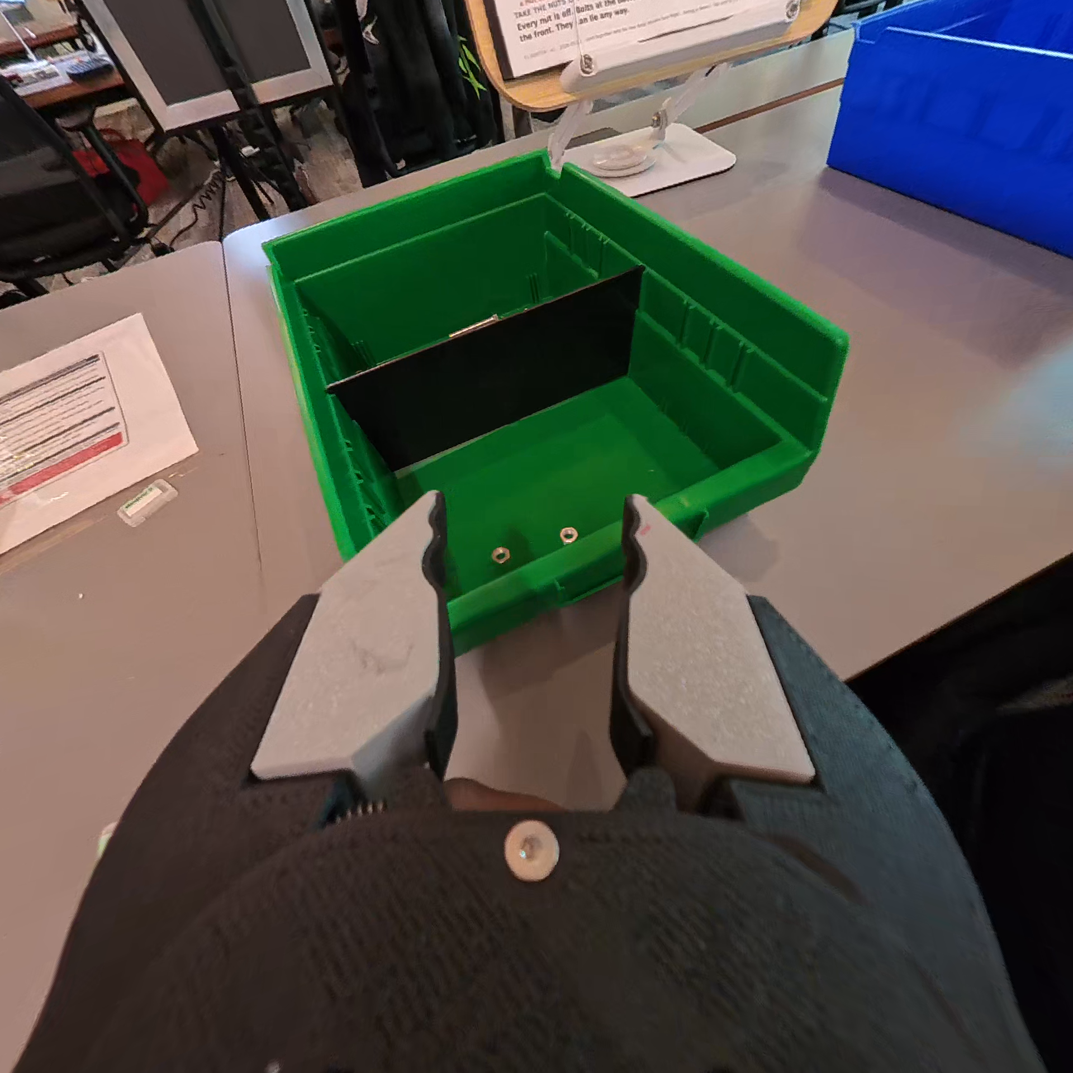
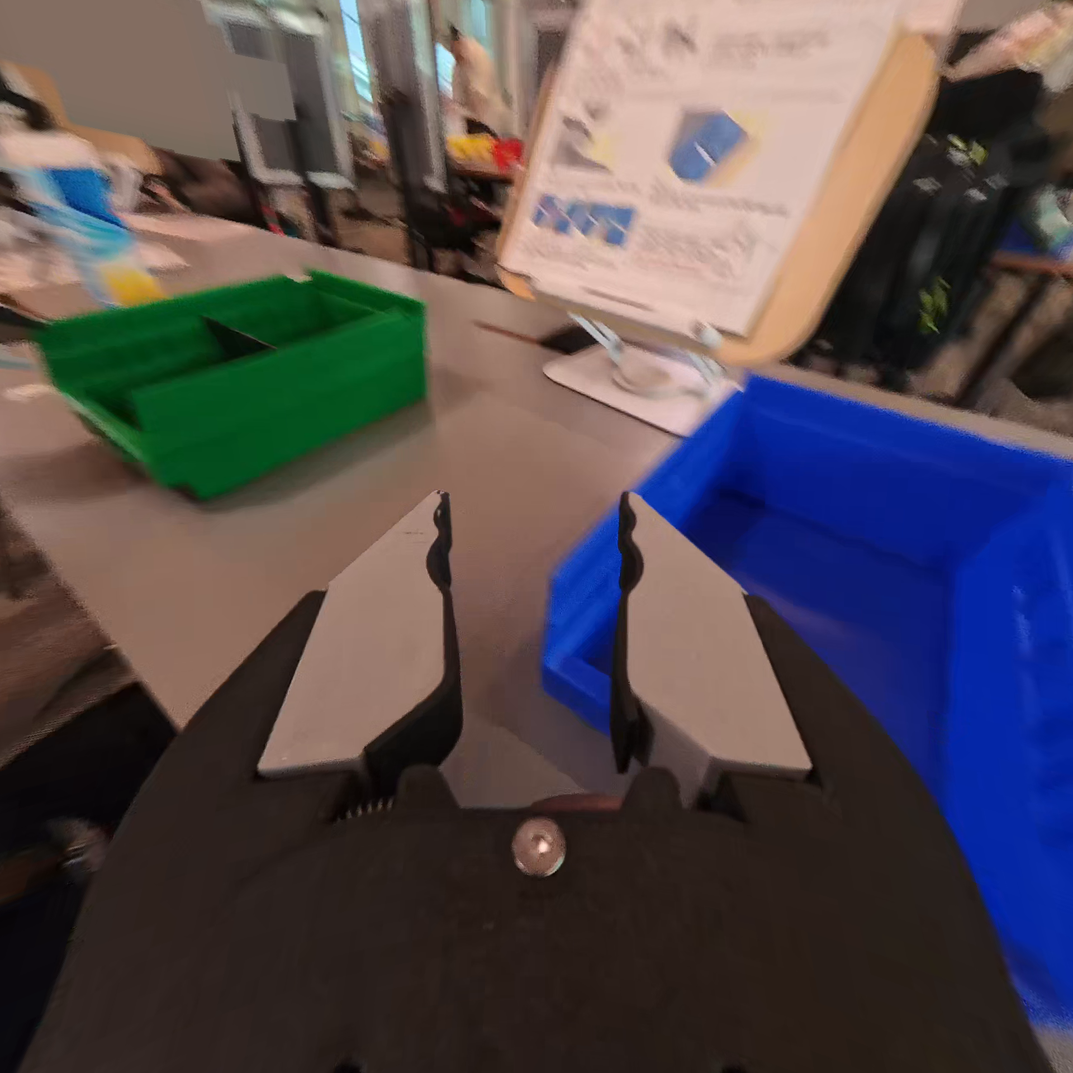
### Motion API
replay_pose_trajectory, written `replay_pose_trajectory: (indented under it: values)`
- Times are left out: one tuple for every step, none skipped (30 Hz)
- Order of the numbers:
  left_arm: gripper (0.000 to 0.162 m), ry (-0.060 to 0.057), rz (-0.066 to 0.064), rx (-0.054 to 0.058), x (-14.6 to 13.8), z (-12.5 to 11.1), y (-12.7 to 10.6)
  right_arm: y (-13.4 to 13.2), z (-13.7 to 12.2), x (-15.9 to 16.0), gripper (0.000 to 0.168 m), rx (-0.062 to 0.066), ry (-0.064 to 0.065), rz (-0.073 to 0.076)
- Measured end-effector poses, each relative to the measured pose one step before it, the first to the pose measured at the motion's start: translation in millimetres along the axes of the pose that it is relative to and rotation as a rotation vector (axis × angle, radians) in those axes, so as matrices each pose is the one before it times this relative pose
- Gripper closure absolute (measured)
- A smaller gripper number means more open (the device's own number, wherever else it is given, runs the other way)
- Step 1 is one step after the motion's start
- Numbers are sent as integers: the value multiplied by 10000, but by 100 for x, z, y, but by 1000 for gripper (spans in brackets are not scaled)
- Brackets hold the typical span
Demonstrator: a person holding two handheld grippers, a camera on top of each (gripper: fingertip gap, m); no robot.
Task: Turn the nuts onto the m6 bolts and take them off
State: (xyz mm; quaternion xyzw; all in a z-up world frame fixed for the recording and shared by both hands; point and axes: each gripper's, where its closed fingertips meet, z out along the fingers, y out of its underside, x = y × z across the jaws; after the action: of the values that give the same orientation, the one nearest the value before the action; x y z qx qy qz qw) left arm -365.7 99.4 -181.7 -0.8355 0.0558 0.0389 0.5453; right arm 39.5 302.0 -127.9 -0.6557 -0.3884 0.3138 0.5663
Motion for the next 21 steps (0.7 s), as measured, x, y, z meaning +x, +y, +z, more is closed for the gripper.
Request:
replay_pose_trajectory:
  values:
    - [103, 83, 99, -58, -99, 113, -100, -754, 757, -1798, 114, 200, -680, -87]
    - [104, 60, 95, -105, -175, 261, -254, -200, 1353, -1826, 113, -56, -768, -24]
    - [105, 117, 117, -160, -117, 411, -426, 190, 1789, -1788, 111, -197, -882, 39]
    - [106, 310, 194, -251, 173, 525, -517, 365, 1991, -1511, 109, -242, -873, 21]
    - [105, 413, 306, -331, 290, 624, -568, 447, 2040, -925, 109, -213, -662, -14]
    - [105, 305, 388, -364, 49, 703, -567, 469, 1998, -403, 110, -143, -442, -9]
    - [105, 138, 420, -441, -299, 781, -387, 516, 1869, -163, 110, -117, -349, 23]
    - [105, 74, 424, -544, -478, 829, -119, 491, 1729, -101, 110, -77, -342, 107]
    - [106, 76, 372, -560, -449, 872, 59, 450, 1535, -156, 111, -63, -388, 118]
    - [105, 224, 284, -519, -139, 850, 153, 481, 1345, -3, 111, -133, -308, 44]
    - [106, 421, 224, -472, 252, 814, 215, 577, 1097, 213, 111, -263, -143, -32]
    - [106, 457, 188, -405, 358, 750, 233, 599, 788, 245, 110, -405, -59, -23]
    - [109, 432, 197, -406, 356, 701, 366, 559, 383, 93, 108, -431, -86, -95]
    - [115, 428, 215, -426, 351, 696, 495, 349, 154, 364, 109, -58, 83, -230]
    - [120, 407, 170, -512, 305, 705, 668, 303, 71, 696, 112, 143, 268, -113]
    - [120, 266, 151, -654, 62, 683, 849, 296, 42, 339, 113, 77, 20, 18]
    - [120, 129, 99, -601, -122, 619, 747, 180, -11, 148, 113, -16, -109, 109]
    - [120, 362, 20, -484, 318, 445, 526, -164, -72, 277, 114, 117, 8, 94]
    - [122, 438, -10, -381, 520, 212, 309, -416, -103, 322, 114, 226, 88, 60]
    - [122, 127, -80, -254, 186, 82, 122, -425, -67, 263, 115, 215, 90, 36]
    - [122, -112, -104, -313, -58, -14, 130, -236, -15, 210, 115, 109, 108, 19]
